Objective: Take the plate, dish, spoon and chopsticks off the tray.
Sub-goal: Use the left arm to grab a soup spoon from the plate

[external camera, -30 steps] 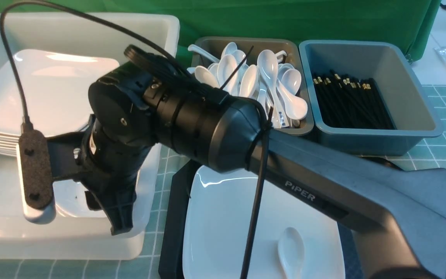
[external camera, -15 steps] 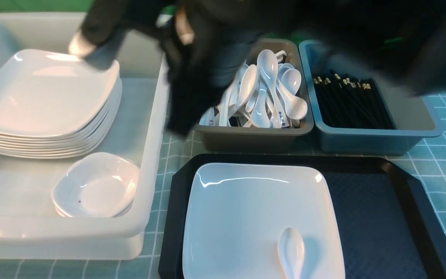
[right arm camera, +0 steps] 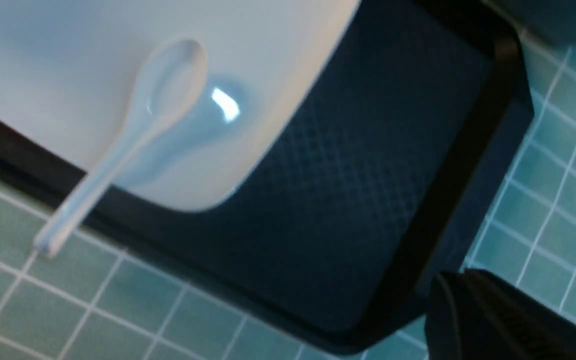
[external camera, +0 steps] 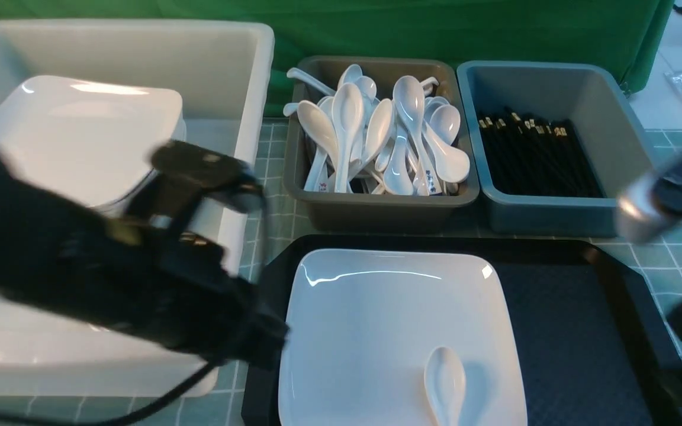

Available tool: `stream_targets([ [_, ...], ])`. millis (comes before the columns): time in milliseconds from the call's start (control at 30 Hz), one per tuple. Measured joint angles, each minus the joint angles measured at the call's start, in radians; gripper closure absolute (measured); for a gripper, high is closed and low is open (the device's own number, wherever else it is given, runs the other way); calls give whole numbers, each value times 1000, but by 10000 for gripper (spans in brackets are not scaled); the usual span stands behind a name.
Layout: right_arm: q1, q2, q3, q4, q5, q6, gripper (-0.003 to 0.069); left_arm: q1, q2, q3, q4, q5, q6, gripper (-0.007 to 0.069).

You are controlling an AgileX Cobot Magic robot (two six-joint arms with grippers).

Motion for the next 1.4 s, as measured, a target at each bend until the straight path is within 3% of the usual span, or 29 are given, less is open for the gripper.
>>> stream_targets([
  [67,0,-93,71,0,-5,15,624,-77,109,-39,4,-35,-33,612],
  [133,0,-158,111,0,-7,18,617,-201,219,-108,78,-62,-177,612],
  [333,0,-286,148,0,-11,-24,598,-374,433,-302,204,-1,-431,566],
  [567,0,-326,156,-1,-14,-80,589,-393,569,-422,197,101,-519,364],
  [700,0,-326,185,-1,-31,-125,584,-393,629,-438,198,86,-543,172],
  [867,0,-326,218,-1,-71,-158,573,-393,676,-442,241,17,-581,82],
  [967,0,-326,231,-1,-82,-161,571,-393,688,-442,280,6,-585,100],
  [1033,0,-326,232,0,-84,-169,570,-393,692,-442,328,0,-586,160],
  [1133,0,-326,232,0,-87,-185,566,-393,692,-442,382,-10,-586,291],
  [1200,0,-326,232,0,-87,-189,560,-393,692,-442,401,-15,-586,421],
  [1233,0,-326,232,0,-87,-189,559,-393,692,-442,408,-15,-586,443],
  [1267,0,-326,232,0,-86,-191,553,-393,691,-444,408,-18,-581,519],
  [1400,0,-326,232,0,-85,-192,549,-393,690,-444,416,-17,-549,561],
])
